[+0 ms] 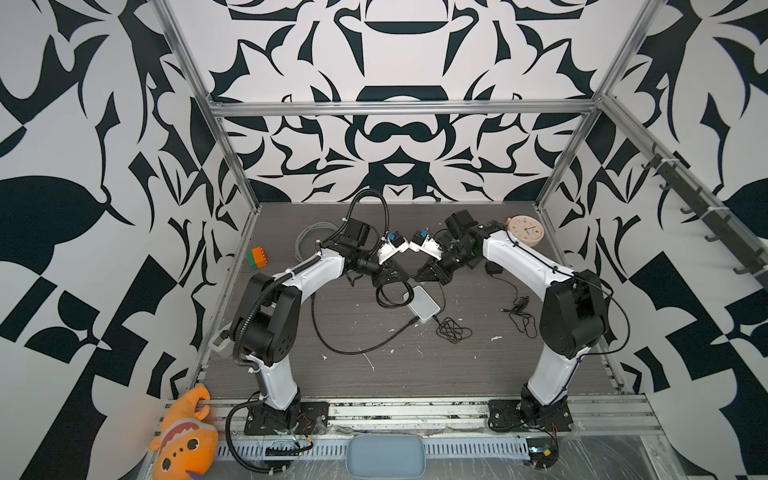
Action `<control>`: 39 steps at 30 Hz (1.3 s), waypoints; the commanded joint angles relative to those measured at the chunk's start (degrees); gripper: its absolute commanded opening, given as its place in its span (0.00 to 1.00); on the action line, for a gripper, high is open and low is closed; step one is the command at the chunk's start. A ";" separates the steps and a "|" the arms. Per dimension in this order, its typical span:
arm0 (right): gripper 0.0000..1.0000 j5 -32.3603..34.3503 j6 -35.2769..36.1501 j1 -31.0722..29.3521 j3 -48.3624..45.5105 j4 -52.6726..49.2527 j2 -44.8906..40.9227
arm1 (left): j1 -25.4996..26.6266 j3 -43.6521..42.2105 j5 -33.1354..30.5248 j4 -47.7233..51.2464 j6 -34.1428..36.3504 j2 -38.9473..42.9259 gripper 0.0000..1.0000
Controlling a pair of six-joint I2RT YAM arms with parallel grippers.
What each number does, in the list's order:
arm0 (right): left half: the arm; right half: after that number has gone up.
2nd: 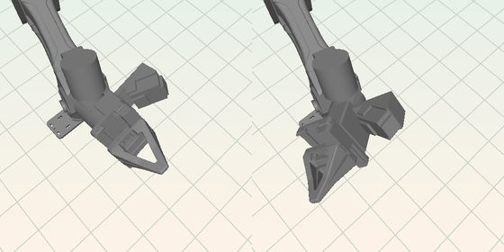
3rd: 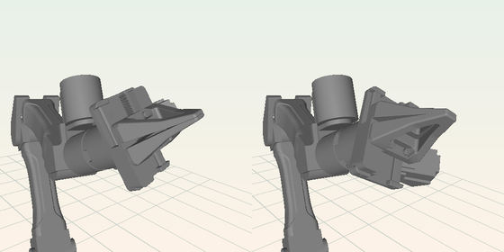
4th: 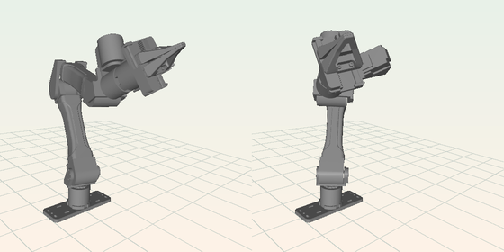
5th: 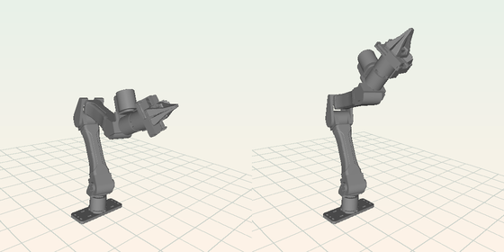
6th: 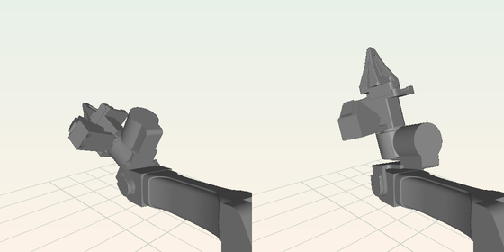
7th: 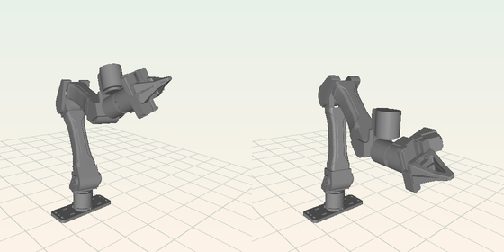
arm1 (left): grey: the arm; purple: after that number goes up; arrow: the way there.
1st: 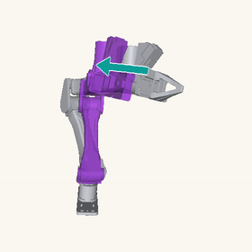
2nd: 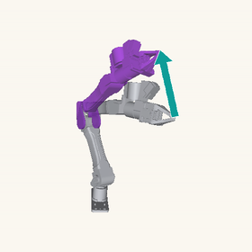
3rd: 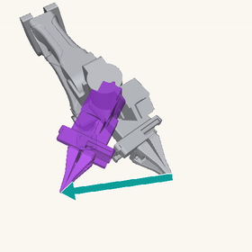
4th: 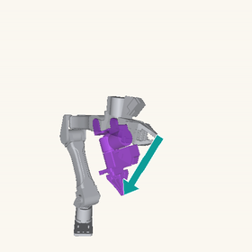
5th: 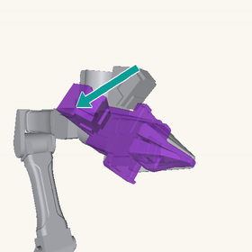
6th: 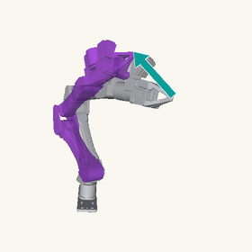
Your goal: Insert the plug into the switch port
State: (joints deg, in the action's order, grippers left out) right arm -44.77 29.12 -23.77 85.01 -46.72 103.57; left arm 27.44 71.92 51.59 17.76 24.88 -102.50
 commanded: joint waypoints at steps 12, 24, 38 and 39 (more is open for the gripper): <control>0.37 -7.50 -20.55 5.80 -14.56 26.84 -13.59 | -0.52 -4.16 -0.68 -4.72 -3.44 2.85 0.00; 0.37 -0.11 -50.07 6.28 -25.66 43.06 -15.17 | -0.55 -5.63 -3.42 -7.66 -4.76 5.09 0.00; 0.40 25.64 -99.62 0.33 -35.92 56.49 -18.22 | 8.21 -10.61 -33.31 -12.82 6.40 9.39 0.00; 0.41 26.85 -102.33 -0.53 -36.60 57.68 -18.23 | 9.13 -11.30 -35.30 -13.81 6.86 9.60 0.00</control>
State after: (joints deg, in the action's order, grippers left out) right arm -25.08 -58.87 -22.15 49.32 4.36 87.24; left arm 34.48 62.43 24.73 6.92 27.59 -94.76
